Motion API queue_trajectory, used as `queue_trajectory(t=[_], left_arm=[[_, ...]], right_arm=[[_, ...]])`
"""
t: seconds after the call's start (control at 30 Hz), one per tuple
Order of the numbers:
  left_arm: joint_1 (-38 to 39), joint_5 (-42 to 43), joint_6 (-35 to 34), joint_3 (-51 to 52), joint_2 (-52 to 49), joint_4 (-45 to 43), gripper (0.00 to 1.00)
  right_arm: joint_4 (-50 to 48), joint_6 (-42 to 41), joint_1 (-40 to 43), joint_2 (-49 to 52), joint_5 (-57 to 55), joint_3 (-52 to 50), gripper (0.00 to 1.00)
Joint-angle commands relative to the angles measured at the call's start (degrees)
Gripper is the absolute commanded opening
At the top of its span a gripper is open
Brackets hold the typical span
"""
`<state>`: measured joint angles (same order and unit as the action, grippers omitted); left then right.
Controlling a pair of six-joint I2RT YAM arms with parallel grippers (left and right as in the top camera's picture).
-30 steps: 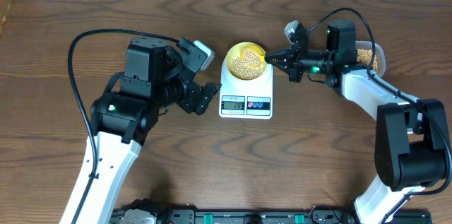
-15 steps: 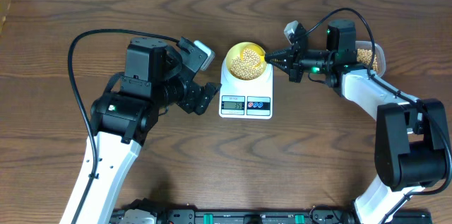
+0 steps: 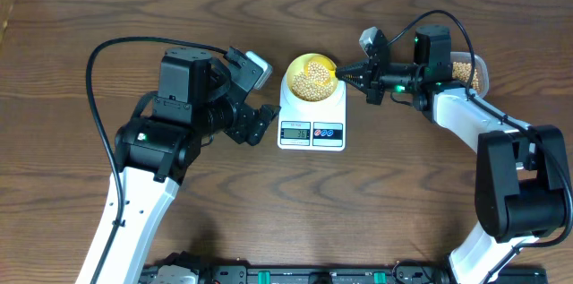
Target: Scoop item into bowl and weigh 50g on scale
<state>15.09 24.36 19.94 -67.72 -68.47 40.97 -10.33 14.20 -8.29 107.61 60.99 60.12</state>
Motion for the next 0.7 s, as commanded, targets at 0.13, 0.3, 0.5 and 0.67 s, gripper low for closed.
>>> queue_trajectory(t=[0.13,0.3,0.5,0.67], left_arm=[[-0.2,1.1,0.4,0.9,-0.1,0.2,0.85],[-0.2,1.1,0.4,0.9,-0.1,0.2,0.85],[-0.2,1.1,0.4,0.9,-0.1,0.2,0.86],[-0.2,1.1,0.4,0.9,-0.1,0.2,0.85]], right_arm=[[-0.2,3.3,-0.8,-1.7,0.6,0.0,0.01],[-0.2,5.9,-0.8,-1.7,0.6,0.0,0.01],[-0.2,7.4,-0.8,-1.7,0.6,0.0,0.01],[-0.2,7.8,-0.8,-1.7,0.6,0.0,0.01]])
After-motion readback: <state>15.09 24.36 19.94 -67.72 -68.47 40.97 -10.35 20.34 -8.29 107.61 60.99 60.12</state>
